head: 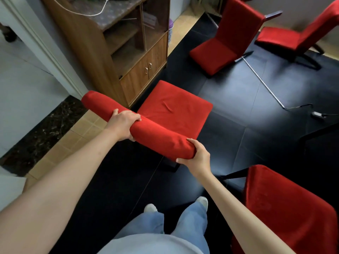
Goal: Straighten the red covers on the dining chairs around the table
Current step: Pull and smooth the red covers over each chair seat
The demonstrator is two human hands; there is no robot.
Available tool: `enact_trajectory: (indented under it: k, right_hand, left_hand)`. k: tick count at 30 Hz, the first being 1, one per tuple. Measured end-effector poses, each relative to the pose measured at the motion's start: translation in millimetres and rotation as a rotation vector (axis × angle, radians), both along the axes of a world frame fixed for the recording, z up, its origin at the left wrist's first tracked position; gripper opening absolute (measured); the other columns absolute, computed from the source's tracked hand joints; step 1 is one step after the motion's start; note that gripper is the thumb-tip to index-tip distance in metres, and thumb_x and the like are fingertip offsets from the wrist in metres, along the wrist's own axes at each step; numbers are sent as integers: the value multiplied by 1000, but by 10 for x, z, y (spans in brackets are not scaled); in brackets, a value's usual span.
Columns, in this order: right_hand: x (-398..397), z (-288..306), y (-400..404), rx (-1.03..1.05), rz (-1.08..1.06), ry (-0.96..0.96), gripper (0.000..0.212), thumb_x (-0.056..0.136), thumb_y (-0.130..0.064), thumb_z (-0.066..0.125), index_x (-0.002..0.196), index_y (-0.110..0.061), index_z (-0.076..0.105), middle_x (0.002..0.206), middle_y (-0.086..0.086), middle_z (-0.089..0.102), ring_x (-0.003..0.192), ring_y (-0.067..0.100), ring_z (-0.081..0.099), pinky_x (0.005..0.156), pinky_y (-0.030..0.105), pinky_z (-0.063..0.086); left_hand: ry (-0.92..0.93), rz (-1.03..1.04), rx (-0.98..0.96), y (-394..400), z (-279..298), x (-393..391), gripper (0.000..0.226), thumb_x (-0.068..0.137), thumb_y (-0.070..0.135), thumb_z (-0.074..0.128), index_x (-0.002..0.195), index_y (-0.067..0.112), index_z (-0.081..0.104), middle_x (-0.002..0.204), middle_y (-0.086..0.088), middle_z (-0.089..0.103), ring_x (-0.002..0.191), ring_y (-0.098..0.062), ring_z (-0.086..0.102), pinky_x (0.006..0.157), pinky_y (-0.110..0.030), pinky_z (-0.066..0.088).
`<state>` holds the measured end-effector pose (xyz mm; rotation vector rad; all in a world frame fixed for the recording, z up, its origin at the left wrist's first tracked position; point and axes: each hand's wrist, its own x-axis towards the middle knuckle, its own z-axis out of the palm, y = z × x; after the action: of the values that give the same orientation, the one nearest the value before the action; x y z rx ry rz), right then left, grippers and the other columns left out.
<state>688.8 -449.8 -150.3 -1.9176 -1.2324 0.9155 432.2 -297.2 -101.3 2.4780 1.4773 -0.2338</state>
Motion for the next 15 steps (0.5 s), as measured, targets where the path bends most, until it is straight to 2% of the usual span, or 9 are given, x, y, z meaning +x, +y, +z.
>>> enact_trajectory:
  k: [10, 13, 15]
  right_hand:
    - [78, 33, -125, -42, 35, -21, 88, 51, -19, 94, 130, -24, 56, 127, -6, 58, 117, 11, 52, 102, 25, 40]
    - [159, 71, -163, -54, 30, 33, 83, 51, -19, 94, 126, -27, 58, 114, -12, 62, 107, 6, 56, 86, 5, 38]
    - [233, 111, -171, -58, 35, 72, 83, 50, -19, 95, 124, -29, 59, 109, -16, 62, 102, -1, 56, 77, -3, 35]
  left_hand:
    - [-51, -43, 55, -168, -61, -8, 81, 60, 39, 88, 130, 21, 51, 134, -1, 54, 130, -24, 43, 109, -58, 26]
    - [-149, -52, 116, -280, -59, -17, 84, 59, 45, 87, 131, 19, 53, 132, -3, 58, 128, -27, 47, 107, -54, 31]
    - [-211, -70, 141, -326, -19, 43, 84, 58, 50, 87, 130, 18, 55, 125, -4, 63, 120, -27, 54, 103, -49, 37]
